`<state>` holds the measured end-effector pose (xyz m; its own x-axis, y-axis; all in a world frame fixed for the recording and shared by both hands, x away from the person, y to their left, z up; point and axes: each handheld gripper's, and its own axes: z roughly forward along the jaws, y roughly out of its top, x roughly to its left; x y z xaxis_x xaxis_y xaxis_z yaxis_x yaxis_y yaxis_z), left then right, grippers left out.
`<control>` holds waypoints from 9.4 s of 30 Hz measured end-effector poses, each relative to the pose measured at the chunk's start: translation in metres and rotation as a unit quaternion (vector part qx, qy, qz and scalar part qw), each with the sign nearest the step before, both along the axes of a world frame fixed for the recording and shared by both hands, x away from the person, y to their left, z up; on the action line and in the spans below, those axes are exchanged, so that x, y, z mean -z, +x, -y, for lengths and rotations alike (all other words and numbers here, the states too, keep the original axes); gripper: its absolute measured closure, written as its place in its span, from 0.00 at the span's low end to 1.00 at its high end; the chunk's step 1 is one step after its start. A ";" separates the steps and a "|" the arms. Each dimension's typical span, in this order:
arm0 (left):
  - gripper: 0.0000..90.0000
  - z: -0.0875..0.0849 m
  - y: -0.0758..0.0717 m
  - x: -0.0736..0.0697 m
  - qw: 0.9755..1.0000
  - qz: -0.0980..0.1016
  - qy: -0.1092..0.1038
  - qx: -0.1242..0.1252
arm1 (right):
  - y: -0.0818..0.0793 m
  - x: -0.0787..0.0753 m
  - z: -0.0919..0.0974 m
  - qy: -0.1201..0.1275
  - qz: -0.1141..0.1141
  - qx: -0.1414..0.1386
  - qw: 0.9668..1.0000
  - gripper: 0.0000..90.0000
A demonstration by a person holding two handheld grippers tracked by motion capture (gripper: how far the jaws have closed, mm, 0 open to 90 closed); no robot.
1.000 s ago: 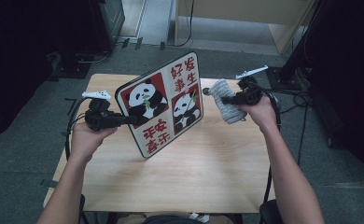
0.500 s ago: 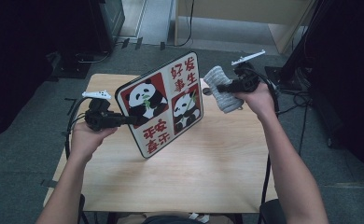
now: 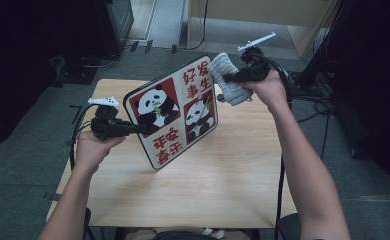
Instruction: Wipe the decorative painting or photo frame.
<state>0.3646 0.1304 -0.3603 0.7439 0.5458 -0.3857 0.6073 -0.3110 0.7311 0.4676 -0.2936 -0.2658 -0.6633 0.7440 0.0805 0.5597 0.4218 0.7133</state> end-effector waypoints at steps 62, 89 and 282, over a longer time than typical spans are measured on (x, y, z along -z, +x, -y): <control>0.85 -0.001 0.001 0.000 1.000 0.001 0.002 0.010 | 0.001 0.054 -0.030 0.000 -0.028 -0.025 0.999 0.74; 0.85 -0.001 0.001 0.000 1.000 0.001 0.002 0.011 | -0.008 0.108 -0.017 0.003 -0.067 -0.019 0.998 0.74; 0.85 -0.002 0.002 0.002 1.000 0.001 -0.006 0.010 | -0.017 0.053 -0.066 0.013 -0.048 -0.066 0.997 0.74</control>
<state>0.3664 0.1326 -0.3621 0.7561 0.5258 -0.3896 0.5986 -0.3151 0.7365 0.4503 -0.2272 -0.3189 -0.7432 0.6480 0.1667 0.5674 0.4783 0.6703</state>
